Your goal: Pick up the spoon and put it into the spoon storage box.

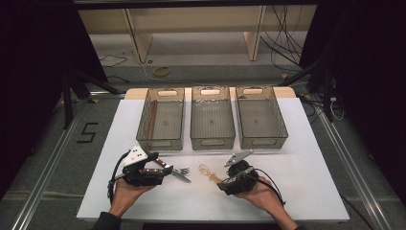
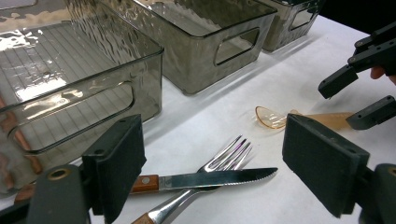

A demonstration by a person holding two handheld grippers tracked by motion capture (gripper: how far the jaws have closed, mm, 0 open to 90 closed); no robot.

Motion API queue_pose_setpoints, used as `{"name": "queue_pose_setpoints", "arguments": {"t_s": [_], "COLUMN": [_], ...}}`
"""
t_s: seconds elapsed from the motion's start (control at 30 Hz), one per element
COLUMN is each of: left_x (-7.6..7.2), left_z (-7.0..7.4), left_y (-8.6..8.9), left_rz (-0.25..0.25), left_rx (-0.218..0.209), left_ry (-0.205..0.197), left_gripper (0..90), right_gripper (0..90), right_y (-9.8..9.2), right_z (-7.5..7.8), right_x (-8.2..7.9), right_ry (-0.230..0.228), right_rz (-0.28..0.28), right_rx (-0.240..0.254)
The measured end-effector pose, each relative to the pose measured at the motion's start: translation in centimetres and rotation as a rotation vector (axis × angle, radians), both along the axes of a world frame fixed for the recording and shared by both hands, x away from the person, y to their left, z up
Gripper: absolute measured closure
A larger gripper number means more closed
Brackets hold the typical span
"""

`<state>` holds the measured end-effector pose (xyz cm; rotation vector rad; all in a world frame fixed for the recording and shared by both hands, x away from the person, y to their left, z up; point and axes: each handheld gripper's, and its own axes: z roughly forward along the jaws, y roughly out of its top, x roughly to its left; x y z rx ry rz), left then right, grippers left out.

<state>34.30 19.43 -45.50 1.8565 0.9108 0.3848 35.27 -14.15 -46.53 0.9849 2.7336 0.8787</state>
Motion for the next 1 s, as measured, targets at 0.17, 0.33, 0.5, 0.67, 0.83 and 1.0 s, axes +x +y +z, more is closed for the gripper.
{"name": "queue_pose_setpoints", "arguments": {"t_s": [0.17,0.33,0.5,0.67,0.83,1.0], "left_x": [-0.2,-0.4,-0.4,-0.5,-0.5,-0.5], "left_z": [-0.1,-0.2,-0.3,-0.3,-0.4,-0.4], "left_y": [0.0,-0.1,0.0,0.0,0.1,0.1], "left_rz": [-0.002,-0.005,-0.006,-0.01,-0.008,-0.007], "left_rx": [0.006,0.021,0.023,0.025,0.031,0.029], "left_ry": [-0.011,-0.014,-0.014,-0.014,-0.017,-0.022], "left_gripper": [20.3,20.4,20.4,20.5,20.7,20.9], "right_gripper": [46.7,51.2,55.6,62.7,72.2,74.7], "right_y": [0.3,0.7,1.1,1.3,1.4,1.6], "right_z": [-0.2,-0.4,-0.5,-0.6,-0.6,-0.5], "right_x": [0.2,0.2,0.2,0.1,0.0,-0.2], "right_ry": [0.013,0.011,0.013,-0.004,-0.023,-0.025], "right_rz": [0.017,0.036,0.038,0.051,0.065,0.07], "right_rx": [-0.027,-0.052,-0.079,-0.106,-0.128,-0.132]}}
